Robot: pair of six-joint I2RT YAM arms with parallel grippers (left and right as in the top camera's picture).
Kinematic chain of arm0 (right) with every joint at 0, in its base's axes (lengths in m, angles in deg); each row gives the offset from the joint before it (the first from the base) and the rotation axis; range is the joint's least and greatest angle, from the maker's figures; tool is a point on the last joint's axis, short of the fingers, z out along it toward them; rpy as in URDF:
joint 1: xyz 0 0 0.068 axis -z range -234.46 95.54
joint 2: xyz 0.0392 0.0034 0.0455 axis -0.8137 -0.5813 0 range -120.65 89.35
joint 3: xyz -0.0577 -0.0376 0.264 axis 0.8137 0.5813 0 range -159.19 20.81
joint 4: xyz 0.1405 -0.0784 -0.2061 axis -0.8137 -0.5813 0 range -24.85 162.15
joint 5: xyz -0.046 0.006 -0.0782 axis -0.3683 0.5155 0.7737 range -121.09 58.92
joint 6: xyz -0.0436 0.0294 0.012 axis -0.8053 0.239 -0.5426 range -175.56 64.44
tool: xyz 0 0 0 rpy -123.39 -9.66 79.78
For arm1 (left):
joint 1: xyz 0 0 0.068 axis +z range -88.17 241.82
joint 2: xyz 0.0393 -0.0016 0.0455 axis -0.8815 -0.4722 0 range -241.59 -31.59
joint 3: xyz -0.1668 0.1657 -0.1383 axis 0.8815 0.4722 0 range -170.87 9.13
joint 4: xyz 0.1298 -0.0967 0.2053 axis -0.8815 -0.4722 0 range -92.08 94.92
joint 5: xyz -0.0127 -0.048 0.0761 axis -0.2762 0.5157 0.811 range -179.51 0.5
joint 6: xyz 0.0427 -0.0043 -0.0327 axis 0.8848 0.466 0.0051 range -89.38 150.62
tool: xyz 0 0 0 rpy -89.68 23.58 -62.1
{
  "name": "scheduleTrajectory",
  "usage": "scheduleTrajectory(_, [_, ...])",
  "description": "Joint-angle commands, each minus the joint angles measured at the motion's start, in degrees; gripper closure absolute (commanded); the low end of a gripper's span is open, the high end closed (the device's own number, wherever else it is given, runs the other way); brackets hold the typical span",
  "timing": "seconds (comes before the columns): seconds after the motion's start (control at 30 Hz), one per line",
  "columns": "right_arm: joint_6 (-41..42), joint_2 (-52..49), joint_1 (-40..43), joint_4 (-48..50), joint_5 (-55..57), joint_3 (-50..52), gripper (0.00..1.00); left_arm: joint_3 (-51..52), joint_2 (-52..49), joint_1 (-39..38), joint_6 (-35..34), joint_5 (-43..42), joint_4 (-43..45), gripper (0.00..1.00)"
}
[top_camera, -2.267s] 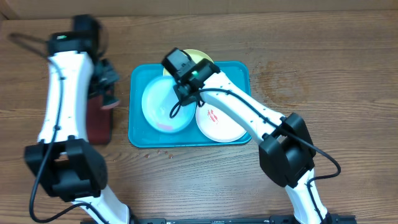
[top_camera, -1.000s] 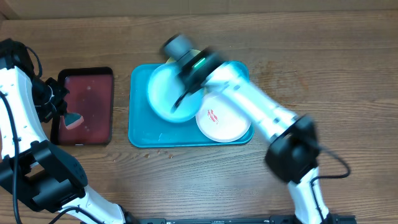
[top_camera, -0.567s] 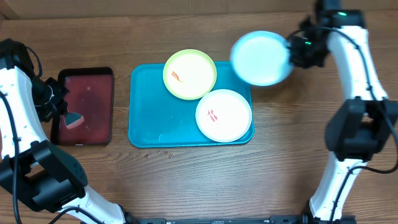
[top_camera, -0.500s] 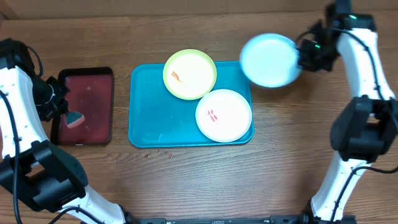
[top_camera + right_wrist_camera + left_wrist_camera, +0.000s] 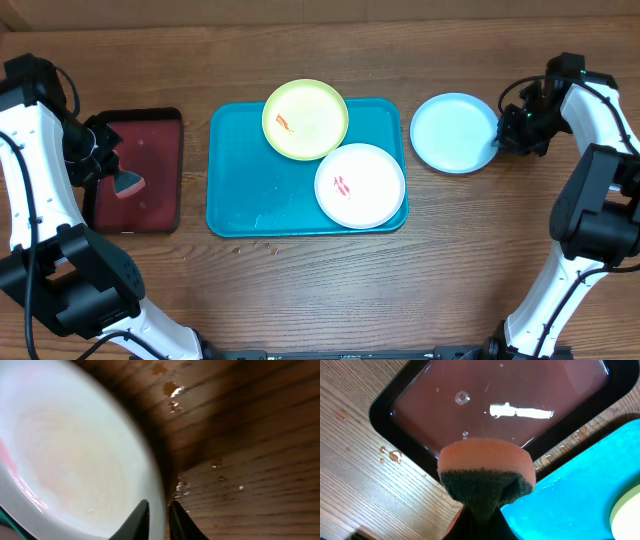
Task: Clean dirty plates on tray and stack at the side
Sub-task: 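Lift the light blue plate with the right gripper and place it right of tray, then move the right gripper to the yellow plate rim and grip it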
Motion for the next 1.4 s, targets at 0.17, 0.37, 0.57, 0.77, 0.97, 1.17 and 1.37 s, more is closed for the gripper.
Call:
scheduleTrajectory(0.17, [-0.1, 5.6, -1.5, -5.4, -6.3, -10.5, 0.64, 0.3, 1.0, -0.4, 2.0, -1.1, 0.2, 0.96])
scheduleTrajectory(0.37, [-6.2, 8.0, -7.6, -2.4, -18.2, -15.2, 0.18, 0.3, 1.0, -0.4, 2.0, -1.1, 0.3, 0.96])
scheduleTrajectory(0.57, [-7.7, 6.1, -19.3, 9.4, -11.3, -13.0, 0.18, 0.3, 1.0, -0.4, 2.2, -1.1, 0.2, 0.96])
scheduleTrajectory(0.77, [-7.7, 1.1, -30.3, 18.2, 7.7, -12.7, 0.16, 0.3, 1.0, -0.4, 3.1, -1.7, 0.2, 0.96])
scheduleTrajectory(0.97, [-7.7, -4.5, -35.9, 23.5, 12.7, -12.7, 0.21, 0.3, 1.0, -0.4, 3.7, -3.0, 0.2, 0.96])
scheduleTrajectory(1.17, [-10.8, -8.5, -38.7, 25.6, 12.7, -12.7, 0.36, 0.3, 1.0, -0.4, 3.7, -3.0, 0.3, 0.96])
scheduleTrajectory(1.37, [-11.9, -10.0, -39.7, 26.4, 12.7, -12.7, 0.49, 0.3, 1.0, -0.4, 3.7, -3.0, 0.3, 0.95])
